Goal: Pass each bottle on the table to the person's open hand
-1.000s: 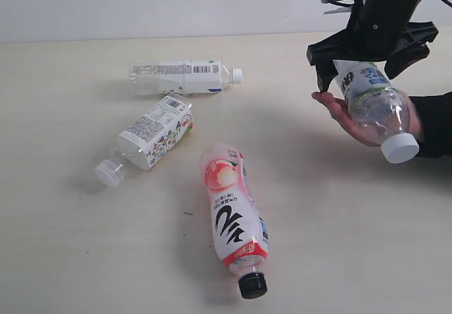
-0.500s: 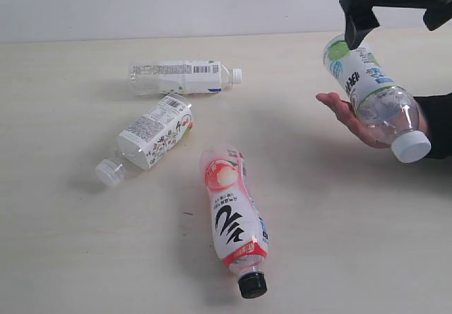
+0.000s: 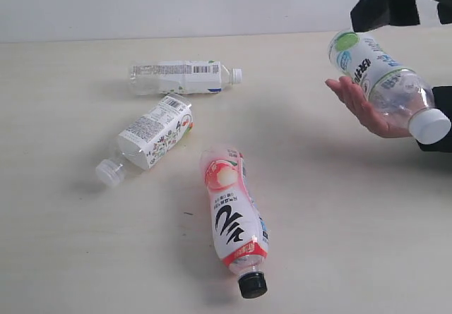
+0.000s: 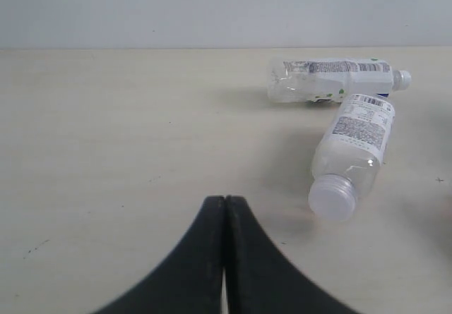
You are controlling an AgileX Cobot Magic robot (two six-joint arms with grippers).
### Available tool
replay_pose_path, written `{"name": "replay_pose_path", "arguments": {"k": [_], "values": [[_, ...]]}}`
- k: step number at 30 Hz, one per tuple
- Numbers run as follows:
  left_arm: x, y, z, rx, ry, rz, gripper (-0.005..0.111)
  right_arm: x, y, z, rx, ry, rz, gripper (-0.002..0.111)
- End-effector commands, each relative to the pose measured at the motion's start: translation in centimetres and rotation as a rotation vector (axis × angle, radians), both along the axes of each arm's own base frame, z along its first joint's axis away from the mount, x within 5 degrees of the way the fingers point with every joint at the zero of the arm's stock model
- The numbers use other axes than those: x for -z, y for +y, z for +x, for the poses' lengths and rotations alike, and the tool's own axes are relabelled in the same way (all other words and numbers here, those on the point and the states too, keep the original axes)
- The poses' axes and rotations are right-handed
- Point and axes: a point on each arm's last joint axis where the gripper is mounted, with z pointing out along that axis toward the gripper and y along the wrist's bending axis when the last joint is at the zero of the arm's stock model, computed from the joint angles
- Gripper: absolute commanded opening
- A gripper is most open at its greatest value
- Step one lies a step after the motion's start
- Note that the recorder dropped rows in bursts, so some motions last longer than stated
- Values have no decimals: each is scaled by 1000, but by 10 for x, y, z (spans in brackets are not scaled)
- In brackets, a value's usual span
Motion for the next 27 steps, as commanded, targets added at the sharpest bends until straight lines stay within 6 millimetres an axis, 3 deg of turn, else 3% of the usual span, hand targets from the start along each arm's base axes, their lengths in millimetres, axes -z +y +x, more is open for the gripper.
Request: {"name": "replay_pose_path", "arguments": {"k": [1,12,14,16,20,27], "values": [[-1,0,0,4,-10,-15,0,6,-17,-43,-7,-162,107,100],[-1,0,0,4,-10,-15,0,21,-38,-113,-70,-285,255,97],[-1,0,0,4,-10,-15,0,22,-42,-124,-73,-319,271,84],[-1,0,0,4,-10,-15,0,20,-46,-131,-67,-368,290,61],[-1,0,0,4,-10,-15,0,19,-48,-136,-73,-376,293,2],[-1,0,0,4,-10,-15,0,20,-49,-134,-48,-421,315,0]]}}
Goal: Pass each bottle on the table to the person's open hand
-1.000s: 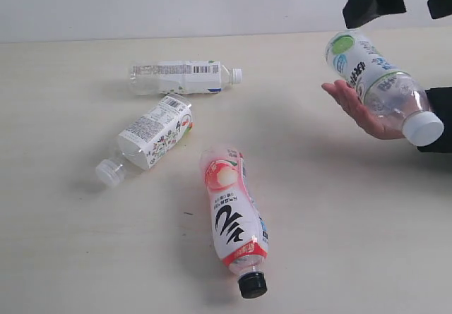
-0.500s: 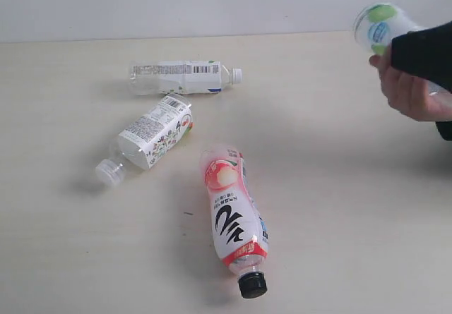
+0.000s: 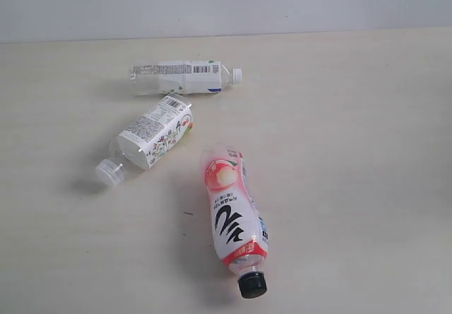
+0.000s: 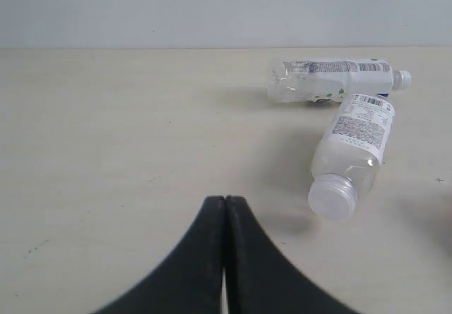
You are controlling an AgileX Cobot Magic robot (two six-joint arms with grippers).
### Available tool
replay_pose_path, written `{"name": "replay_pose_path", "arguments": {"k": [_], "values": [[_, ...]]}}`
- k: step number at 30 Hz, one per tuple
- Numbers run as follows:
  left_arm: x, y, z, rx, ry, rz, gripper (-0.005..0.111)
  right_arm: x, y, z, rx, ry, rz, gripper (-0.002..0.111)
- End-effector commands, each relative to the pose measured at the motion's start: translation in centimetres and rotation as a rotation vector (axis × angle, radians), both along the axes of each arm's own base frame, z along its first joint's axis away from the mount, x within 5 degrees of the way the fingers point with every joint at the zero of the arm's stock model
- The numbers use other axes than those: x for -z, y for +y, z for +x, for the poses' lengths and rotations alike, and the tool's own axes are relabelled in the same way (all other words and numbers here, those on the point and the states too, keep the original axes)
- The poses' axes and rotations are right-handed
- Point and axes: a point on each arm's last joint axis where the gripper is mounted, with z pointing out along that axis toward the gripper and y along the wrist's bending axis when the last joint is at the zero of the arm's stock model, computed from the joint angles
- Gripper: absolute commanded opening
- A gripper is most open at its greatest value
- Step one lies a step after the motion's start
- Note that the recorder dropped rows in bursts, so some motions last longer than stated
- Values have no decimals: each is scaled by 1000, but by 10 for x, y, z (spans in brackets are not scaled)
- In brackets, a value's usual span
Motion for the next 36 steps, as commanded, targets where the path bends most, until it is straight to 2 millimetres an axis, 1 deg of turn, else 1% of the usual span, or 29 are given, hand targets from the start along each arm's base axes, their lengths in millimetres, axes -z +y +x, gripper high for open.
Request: {"name": "replay_pose_path", "arguments": {"k": [1,5,10,13,16,20,36], "values": [[-1,0,0,4,-10,-15,0,5,-4,1,48,-75,45,0],[-1,0,0,4,-10,-15,0,17,-12,-6,107,-177,111,0],[-1,0,0,4,-10,-15,0,33,-24,-21,157,-308,180,0],[-1,0,0,4,-10,-15,0,36,-29,-31,166,-363,217,0],[-1,0,0,4,-10,-15,0,34,-32,-39,165,-404,243,0],[-1,0,0,4,-10,-15,0,33,-33,-42,163,-410,267,0],[-1,0,0,4,-10,-15,0,35,-32,-42,149,-381,255,0]]}}
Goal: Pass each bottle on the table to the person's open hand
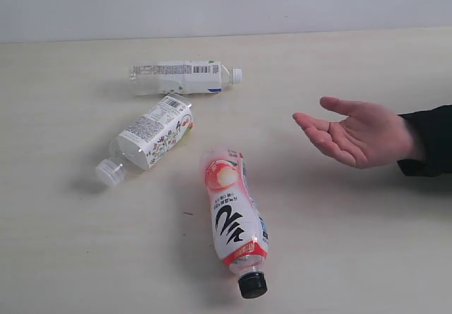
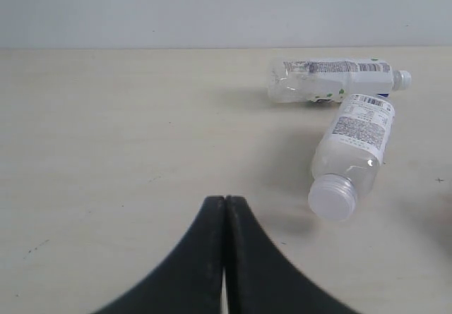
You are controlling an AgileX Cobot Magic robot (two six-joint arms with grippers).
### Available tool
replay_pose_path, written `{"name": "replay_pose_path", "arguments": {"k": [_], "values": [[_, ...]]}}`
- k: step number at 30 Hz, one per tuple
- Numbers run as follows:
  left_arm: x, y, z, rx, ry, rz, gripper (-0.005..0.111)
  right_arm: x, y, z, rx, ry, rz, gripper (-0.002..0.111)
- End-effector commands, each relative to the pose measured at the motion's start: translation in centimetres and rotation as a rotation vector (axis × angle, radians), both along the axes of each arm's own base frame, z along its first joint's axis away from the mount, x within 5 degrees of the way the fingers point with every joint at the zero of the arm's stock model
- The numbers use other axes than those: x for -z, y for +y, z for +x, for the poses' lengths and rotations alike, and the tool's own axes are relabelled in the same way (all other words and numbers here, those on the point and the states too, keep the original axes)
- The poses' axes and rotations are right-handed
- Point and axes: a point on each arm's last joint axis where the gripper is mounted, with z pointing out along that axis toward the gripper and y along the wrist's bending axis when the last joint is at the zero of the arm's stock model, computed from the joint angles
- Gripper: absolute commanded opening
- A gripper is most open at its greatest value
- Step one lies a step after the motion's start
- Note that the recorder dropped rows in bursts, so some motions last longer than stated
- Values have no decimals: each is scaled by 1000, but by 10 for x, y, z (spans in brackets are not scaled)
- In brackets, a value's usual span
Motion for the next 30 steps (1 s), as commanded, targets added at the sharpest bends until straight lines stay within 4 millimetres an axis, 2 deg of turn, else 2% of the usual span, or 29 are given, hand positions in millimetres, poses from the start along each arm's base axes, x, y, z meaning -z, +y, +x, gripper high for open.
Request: {"name": "replay_pose_path", "arguments": {"k": [1,12,20,22,25,30], "values": [[-1,0,0,4,-10,-15,0,2,0,0,2,2,2,0],[-1,0,0,4,-10,-15,0,1,0,0,1,3,10,0],[-1,0,0,4,-10,-15,0,-4,2,3,-30,60,189,0],[-1,0,0,4,-10,-15,0,-6,6,13,-18,88,144,0],[-1,0,0,4,-10,-15,0,-9,22,37,-60,236,17,0],[-1,0,0,4,-10,-15,0,-2,59,93,-181,605,-226,0]]}}
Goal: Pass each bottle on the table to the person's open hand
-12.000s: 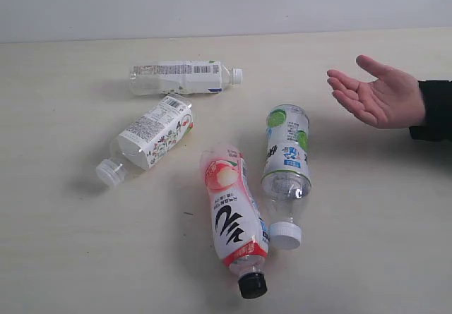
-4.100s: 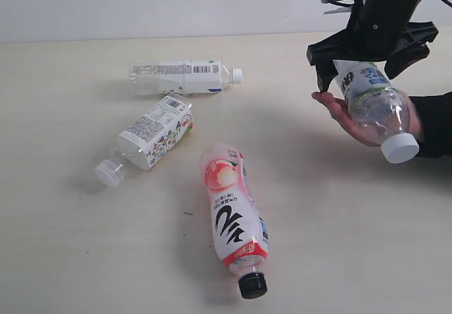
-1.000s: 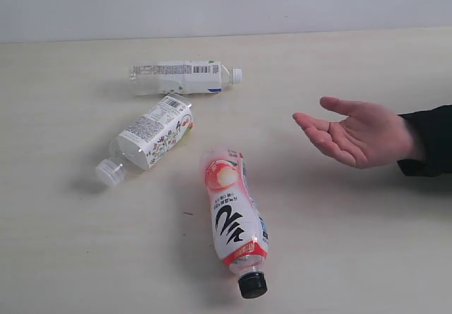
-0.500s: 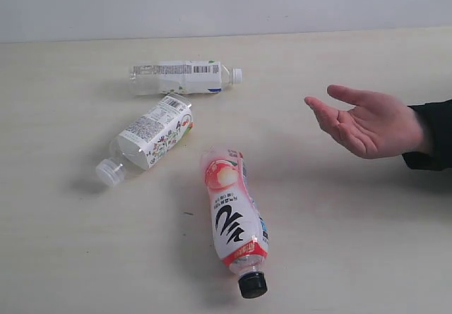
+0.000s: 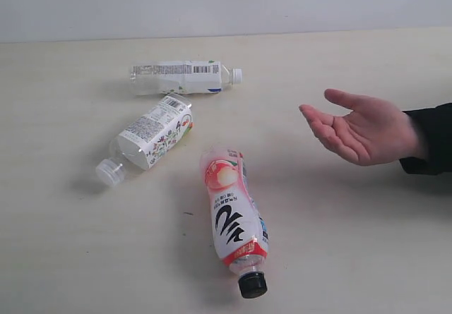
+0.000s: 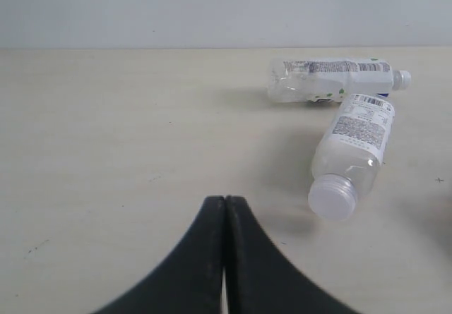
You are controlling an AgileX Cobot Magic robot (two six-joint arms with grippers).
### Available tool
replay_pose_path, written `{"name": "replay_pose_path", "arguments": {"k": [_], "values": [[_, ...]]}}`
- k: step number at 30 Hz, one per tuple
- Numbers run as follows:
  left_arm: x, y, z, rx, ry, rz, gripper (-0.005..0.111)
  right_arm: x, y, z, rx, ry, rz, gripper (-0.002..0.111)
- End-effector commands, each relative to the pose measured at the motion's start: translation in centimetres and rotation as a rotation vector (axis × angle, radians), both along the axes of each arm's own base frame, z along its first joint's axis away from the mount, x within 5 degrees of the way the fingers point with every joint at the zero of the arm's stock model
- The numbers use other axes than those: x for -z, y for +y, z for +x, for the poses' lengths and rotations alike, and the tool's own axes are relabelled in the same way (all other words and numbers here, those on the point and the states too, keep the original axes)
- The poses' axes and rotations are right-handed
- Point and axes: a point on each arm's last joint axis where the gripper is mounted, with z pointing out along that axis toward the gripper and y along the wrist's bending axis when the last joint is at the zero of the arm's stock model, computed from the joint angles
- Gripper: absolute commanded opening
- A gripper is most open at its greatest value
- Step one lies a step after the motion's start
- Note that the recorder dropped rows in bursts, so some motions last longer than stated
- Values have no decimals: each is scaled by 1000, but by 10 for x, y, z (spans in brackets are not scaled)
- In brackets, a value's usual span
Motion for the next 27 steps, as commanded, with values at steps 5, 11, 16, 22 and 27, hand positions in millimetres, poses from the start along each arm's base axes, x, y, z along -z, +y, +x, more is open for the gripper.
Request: {"name": "replay_pose_path", "arguments": {"k": [5,11,16,22,27], "values": [[-1,0,0,4,-10,-15,0,26,58,92,-263,564,-318,0],[-1,0,0,4,-10,-15,0,63,101,113,-395,786,-512,0],[-1,0,0,4,-10,-15,0,67,149,108,-453,789,-573,0],[-1,0,0,4,-10,-15,0,39,176,119,-353,800,-714,0],[-1,0,0,4,-10,-15,0,55,189,118,-407,847,-787,19]]}}
